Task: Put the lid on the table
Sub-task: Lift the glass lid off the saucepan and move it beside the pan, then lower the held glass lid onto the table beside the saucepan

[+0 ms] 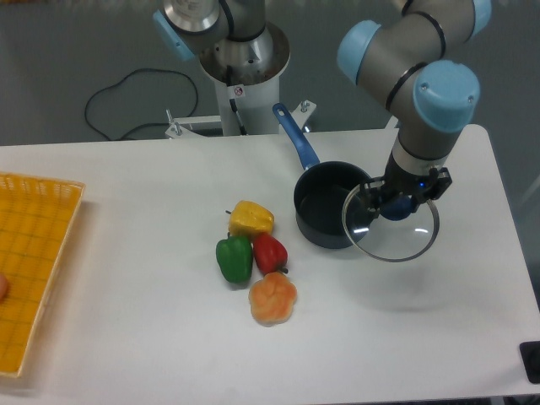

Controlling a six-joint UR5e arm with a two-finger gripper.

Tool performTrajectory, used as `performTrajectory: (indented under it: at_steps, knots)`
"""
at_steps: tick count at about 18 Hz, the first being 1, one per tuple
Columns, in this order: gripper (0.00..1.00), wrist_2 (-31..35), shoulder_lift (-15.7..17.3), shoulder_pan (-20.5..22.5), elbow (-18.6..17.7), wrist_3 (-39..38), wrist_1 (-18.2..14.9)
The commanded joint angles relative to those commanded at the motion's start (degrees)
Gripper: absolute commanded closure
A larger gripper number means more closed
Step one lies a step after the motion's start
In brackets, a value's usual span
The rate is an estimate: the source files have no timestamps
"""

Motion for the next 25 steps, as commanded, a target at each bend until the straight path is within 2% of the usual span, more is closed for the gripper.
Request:
performTrajectory:
  at_steps: [4,10,16,25]
  knots:
    - [0.55,0.2,-3.6,-0.2,2.7,0.1,0.2]
    - [0.55,1.8,-7.6,-1.0,4.5,0.1,4.0]
    - [0.55,1.9,-10.1,-1.9,5.8,0.2,4.8]
    - [0.54,1.3,-12.8,-4.0,5.5,-0.4,6.9]
